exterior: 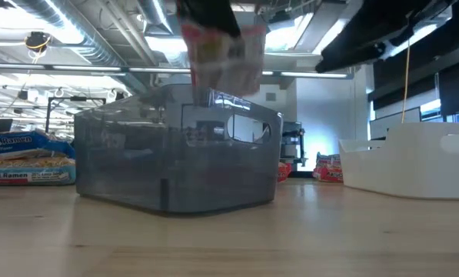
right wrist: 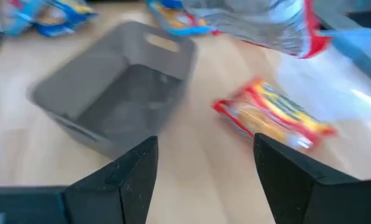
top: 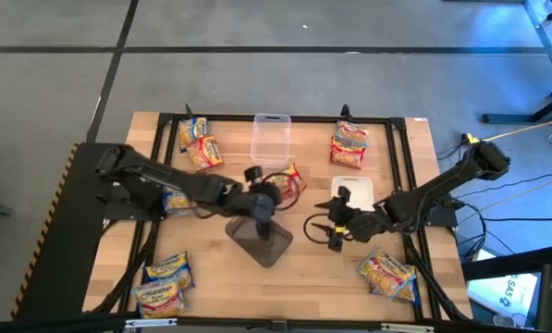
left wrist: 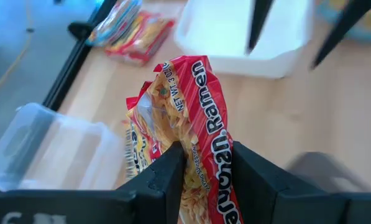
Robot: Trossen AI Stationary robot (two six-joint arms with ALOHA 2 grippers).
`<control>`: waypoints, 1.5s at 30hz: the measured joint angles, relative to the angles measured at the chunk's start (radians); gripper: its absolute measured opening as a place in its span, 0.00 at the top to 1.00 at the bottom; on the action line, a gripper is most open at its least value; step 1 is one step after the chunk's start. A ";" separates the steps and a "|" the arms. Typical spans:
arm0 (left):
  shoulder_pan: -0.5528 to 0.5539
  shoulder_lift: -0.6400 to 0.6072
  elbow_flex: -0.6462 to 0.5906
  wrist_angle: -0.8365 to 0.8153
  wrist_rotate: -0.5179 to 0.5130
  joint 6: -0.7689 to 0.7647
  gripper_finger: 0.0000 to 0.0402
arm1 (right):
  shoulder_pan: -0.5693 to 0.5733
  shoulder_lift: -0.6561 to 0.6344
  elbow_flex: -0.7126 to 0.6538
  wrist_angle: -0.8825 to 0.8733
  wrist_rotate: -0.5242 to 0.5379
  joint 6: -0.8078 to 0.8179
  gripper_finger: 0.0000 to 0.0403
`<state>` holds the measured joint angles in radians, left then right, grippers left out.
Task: Sort Maruchan noodles
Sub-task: Remove the red noodle pack from the gray bin, then adjust the gray bin on the table
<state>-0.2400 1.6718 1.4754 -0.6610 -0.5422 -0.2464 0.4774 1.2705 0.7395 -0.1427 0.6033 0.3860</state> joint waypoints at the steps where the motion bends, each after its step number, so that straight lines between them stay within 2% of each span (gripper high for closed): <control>1: 0.021 0.020 0.000 0.017 0.000 0.016 0.72 | 0.000 -0.011 0.000 -0.032 0.017 0.006 0.41; 6: 0.104 0.132 0.000 0.051 0.001 0.064 0.72 | 0.000 -0.027 0.000 -0.123 0.052 0.040 0.41; 13: 0.171 0.274 0.000 0.098 0.007 0.085 0.72 | 0.000 -0.012 0.000 -0.146 0.061 0.056 0.41; 18: 0.181 0.320 0.001 0.114 0.018 0.107 0.70 | 0.000 0.007 -0.002 -0.162 0.064 0.055 0.41; 22: 0.181 0.334 0.000 0.122 0.064 0.124 0.64 | 0.000 0.026 -0.002 -0.162 0.069 0.054 0.41; 25: 0.170 0.332 0.009 0.111 0.050 0.121 0.60 | 0.000 0.038 -0.001 -0.155 0.069 0.054 0.41; 32: 0.109 0.252 0.109 -0.158 0.059 0.024 0.59 | 0.000 0.037 -0.001 -0.107 0.058 0.054 0.41; 35: 0.047 0.178 0.099 -0.194 0.061 -0.041 0.59 | 0.000 0.048 -0.001 -0.052 0.058 0.042 0.41; 39: -0.047 0.053 -0.012 -0.218 0.094 -0.151 0.59 | -0.006 0.090 0.000 0.033 0.045 -0.002 0.41; 45: -0.206 -0.092 -0.264 -0.168 0.215 -0.478 0.59 | -0.080 0.202 0.000 0.143 -0.081 -0.073 0.41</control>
<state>-0.4456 1.5799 1.2109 -0.8285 -0.3270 -0.7242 0.3975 1.4721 0.7396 0.0003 0.5223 0.3128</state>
